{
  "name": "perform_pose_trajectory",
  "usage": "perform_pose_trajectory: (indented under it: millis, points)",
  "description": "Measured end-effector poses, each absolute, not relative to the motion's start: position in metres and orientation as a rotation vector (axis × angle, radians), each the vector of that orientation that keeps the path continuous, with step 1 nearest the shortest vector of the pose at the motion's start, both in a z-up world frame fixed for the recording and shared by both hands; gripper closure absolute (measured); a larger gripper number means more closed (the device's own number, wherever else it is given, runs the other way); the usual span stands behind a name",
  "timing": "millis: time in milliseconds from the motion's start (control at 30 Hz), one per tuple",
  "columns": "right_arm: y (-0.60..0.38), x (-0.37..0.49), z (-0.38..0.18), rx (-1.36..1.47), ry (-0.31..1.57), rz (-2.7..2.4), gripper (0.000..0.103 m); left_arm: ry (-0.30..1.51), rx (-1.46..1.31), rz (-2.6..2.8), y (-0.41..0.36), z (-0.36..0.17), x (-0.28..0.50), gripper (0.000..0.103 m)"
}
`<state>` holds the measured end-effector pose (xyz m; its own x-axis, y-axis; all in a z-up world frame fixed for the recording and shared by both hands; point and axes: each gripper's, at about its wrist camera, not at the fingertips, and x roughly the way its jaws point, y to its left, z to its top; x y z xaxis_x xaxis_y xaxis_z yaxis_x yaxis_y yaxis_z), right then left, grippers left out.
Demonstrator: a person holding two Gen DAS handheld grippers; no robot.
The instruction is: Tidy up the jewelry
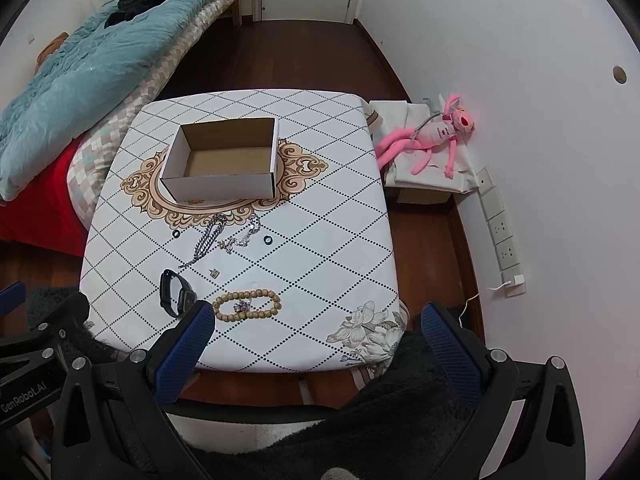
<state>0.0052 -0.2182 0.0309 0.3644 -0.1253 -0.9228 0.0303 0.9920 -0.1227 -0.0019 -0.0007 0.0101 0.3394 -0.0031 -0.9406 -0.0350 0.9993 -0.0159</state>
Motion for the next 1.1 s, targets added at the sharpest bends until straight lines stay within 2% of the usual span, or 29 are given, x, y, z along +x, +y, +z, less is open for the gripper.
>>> perform_pose_trajectory:
  millis: [1100]
  points:
    - [-0.223,0.005,0.042,-0.096,1.174,-0.102,0.000,1.205,-0.030,0.015,-0.001,0.013,-0.003,0.000]
